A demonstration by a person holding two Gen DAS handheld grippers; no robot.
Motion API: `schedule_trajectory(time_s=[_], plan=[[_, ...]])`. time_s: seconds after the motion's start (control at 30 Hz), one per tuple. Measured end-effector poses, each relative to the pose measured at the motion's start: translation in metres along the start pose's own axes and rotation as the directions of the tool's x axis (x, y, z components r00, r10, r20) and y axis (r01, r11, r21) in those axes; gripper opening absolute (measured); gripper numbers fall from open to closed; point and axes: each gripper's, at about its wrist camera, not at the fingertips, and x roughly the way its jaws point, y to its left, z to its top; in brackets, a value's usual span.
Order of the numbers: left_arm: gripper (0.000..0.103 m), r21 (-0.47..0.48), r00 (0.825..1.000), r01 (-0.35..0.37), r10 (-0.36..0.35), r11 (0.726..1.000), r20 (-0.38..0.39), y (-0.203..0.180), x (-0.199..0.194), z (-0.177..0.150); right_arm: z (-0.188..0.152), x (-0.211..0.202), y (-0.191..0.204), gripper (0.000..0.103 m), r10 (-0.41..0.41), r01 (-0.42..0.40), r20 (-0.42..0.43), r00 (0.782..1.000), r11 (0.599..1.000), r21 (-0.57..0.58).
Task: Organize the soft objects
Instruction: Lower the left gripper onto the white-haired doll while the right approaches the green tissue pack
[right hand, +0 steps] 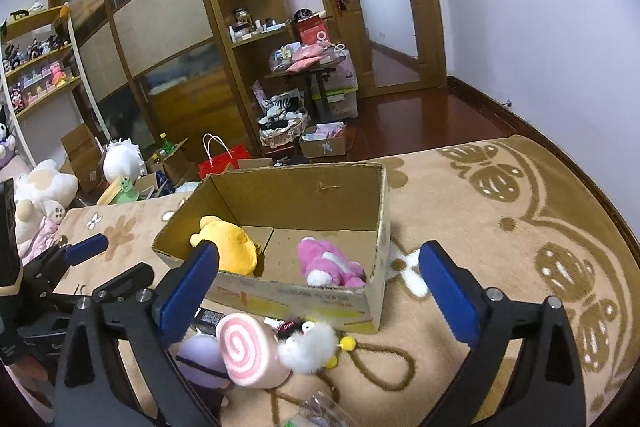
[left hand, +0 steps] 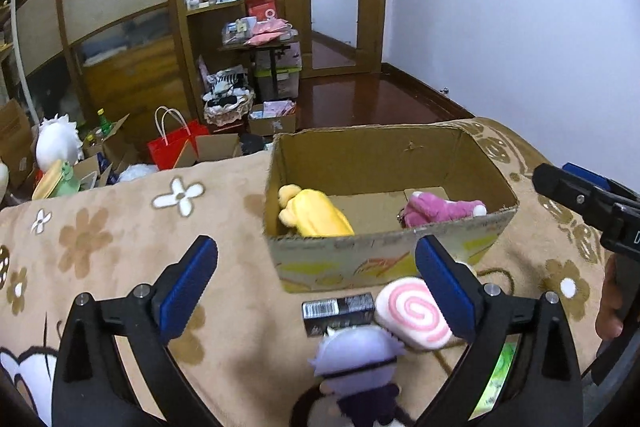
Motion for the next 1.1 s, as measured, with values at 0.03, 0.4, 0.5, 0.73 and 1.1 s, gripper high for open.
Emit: schedule_trajectory(time_s=[0.03,0.4,0.5,0.73,1.1], plan=[[0.098,-0.007,1.000,0.003,-0.003,1.000,-0.007,0.001,-0.005,-0.001,-0.001,-0.005,0.000,0.103,-0.003,0.003,0.000,1.000,1.000,0.007],[0.098,-0.003,0.998,-0.026,0.026,1.000,-0.051,0.005,-0.052,-0.028,-0.022,-0.049,0.001,0.103,-0.026,0.028,-0.026,0.999,0.997,0.069],[0.098,-0.006,0.997,-0.021,0.021,1.000,-0.070,0.003,-0.059,-0.034,-0.029,-0.056,0.002,0.103,-0.029,0.032,-0.043,0.999,0.996,0.087],[0.098,0.022,0.993,-0.002,0.004,1.000,-0.114,-0.012,-0.056,-0.045,-0.046,-0.063,0.002,0.103,-0.027,0.042,-0.111,0.993,0.990,0.133],[0.098,-0.005,0.974,0.014,-0.015,1.000,-0.228,-0.012,-0.021,-0.053,-0.068,-0.041,-0.007,0.103,-0.043,0.089,-0.229,0.972,0.977,0.194]])
